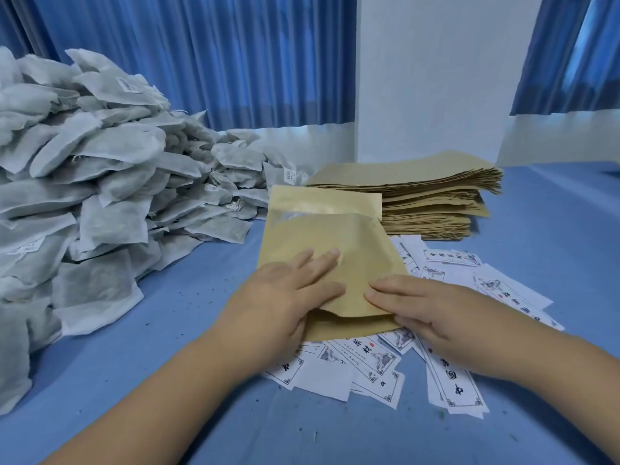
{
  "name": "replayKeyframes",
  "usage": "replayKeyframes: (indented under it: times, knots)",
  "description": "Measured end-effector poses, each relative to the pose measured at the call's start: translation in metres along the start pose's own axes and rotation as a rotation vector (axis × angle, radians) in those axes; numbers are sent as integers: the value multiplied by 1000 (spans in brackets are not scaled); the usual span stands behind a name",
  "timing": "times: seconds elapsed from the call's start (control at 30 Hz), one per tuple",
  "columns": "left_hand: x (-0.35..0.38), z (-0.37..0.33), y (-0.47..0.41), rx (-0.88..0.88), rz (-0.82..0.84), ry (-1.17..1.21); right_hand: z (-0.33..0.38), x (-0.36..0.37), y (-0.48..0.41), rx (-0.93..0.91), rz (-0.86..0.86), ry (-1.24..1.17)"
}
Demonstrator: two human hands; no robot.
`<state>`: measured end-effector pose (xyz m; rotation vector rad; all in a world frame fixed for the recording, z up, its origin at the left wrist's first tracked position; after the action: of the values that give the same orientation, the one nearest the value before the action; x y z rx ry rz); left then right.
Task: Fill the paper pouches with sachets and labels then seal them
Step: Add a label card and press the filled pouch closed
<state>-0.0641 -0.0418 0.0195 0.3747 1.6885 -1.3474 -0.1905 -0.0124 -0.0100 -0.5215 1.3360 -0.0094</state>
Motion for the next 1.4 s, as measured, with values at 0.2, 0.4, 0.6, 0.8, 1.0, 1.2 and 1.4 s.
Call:
replayKeyframes:
  times: [0.2,0.4,0.6,0.8,1.0,1.2,1.4]
  knots:
    - [41,17,18,-157,319,135,-6,14,10,-6,78,47]
    - [58,21,31,-215,531,-10,-4,12,11,-13,65,36]
    - [66,19,40,-263,618,67,4,5,9,-51,2,21]
    - [70,21,49,-254,686,80,9,-5,10,-60,-58,68]
    - [64,21,37,-335,616,135,-15,15,17,28,95,107]
    - [62,17,36,-298,543,46,13,-18,7,-141,-241,263]
    - [24,25,14,-258,195,7,8,-46,10,-56,-533,145]
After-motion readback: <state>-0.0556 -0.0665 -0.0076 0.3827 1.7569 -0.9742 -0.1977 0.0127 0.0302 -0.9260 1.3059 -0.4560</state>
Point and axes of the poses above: each hand's wrist, its own y-axis away from the middle knuckle, its own x-axis out of the palm, z = x × y, the point moved 10 cm from there along -y, towards the middle knuckle, and after that the axes turned 12 degrees about -z, right-handed, at the moved point
